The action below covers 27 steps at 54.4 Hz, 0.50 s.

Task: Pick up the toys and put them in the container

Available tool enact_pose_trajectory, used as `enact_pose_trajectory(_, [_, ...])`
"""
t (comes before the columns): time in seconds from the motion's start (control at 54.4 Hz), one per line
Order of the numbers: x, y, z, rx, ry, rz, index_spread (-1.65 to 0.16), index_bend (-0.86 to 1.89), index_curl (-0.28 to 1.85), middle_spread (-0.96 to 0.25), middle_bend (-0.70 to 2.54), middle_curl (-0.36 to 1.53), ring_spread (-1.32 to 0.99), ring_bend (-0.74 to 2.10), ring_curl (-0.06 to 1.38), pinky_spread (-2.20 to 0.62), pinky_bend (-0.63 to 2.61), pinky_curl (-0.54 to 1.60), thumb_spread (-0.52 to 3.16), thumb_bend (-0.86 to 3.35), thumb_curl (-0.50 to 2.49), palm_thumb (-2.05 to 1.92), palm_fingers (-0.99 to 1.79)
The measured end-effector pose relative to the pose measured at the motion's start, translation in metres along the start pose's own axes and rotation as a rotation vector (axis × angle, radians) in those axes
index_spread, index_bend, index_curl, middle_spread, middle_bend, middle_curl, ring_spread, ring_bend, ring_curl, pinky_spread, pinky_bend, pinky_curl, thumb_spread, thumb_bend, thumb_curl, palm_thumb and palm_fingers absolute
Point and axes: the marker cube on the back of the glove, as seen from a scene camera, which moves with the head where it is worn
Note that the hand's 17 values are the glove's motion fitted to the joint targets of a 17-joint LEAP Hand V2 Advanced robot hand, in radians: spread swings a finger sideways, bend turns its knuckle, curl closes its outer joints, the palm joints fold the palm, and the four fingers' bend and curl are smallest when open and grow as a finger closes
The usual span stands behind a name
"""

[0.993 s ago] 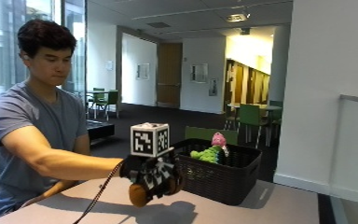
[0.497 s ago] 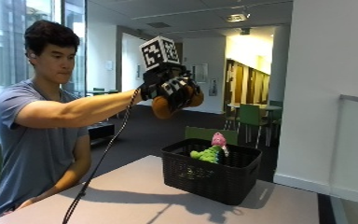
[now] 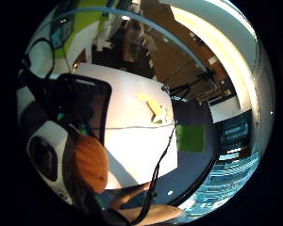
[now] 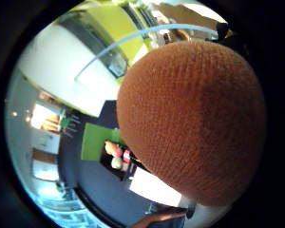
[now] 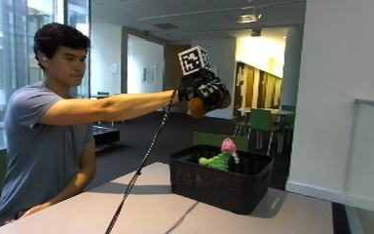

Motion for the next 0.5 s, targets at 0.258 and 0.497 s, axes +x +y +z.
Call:
enact_pose_trajectory(0.258, [-0.018, -0.003, 0.043, -0.140, 0.044, 0.048, -0.38, 0.04, -0.03, -0.47, 0.55, 0.73, -0.40, 1.23, 0.48, -0.42, 0.93, 0.37, 0.81, 0.06, 0.95, 0.70, 0.96])
enact_pose_trajectory(0.497, [-0.021, 0.002, 0.060, -0.219, -0.039, 0.019, -0.29, -0.09, -0.04, -0.21, 0.33, 0.68, -0.26, 1.31, 0.49, -0.32, 1.42, 0.49, 1.02, -0.15, 0.62, -0.06, 0.22])
